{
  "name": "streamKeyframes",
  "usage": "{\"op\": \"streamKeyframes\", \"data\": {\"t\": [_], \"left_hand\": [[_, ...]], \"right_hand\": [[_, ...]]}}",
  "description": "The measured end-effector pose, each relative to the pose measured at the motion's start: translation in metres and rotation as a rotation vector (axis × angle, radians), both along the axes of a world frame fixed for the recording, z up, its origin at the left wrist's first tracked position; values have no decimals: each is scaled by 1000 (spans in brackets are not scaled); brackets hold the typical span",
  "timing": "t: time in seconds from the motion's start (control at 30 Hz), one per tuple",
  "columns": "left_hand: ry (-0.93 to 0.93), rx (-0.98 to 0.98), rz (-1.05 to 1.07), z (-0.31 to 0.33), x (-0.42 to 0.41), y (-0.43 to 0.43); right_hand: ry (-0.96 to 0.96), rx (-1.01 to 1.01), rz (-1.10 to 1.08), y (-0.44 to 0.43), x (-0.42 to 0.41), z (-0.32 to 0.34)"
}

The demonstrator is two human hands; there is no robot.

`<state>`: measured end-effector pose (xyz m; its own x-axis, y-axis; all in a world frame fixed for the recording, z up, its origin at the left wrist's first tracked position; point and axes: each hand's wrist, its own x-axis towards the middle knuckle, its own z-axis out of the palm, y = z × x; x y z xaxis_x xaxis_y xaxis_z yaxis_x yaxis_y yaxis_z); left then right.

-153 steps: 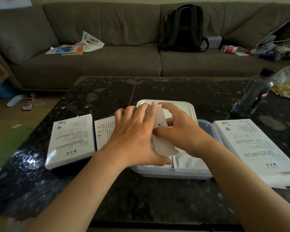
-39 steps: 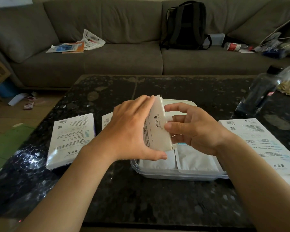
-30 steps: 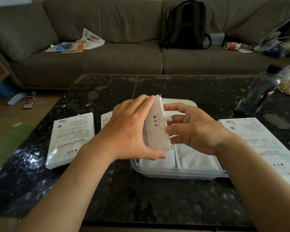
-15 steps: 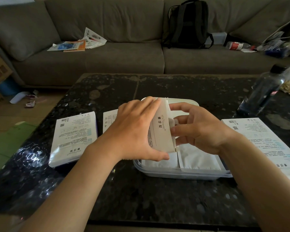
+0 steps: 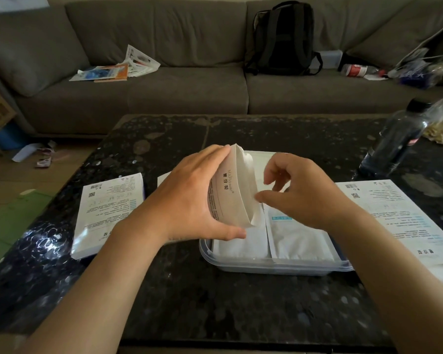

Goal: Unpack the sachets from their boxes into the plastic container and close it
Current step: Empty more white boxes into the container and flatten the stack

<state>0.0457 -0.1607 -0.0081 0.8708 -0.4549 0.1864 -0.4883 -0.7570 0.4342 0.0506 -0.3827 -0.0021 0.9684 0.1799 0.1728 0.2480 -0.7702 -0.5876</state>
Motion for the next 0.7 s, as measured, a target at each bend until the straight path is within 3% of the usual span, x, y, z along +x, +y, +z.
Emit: {"op": "streamKeyframes", "data": {"t": [0.1, 0.27, 0.5, 0.7], "left_hand": [[-71, 14, 9, -1, 1, -2], [-222, 160, 14, -11, 1, -8], [-390, 192, 29, -17, 3, -18], [-408, 213, 13, -18, 4, -19]], "right_hand": [[-59, -47, 95, 5, -6, 8], [195, 164, 102, 15, -5, 8], [464, 292, 53, 16, -1, 11], [437, 242, 108, 18, 2, 10]]}}
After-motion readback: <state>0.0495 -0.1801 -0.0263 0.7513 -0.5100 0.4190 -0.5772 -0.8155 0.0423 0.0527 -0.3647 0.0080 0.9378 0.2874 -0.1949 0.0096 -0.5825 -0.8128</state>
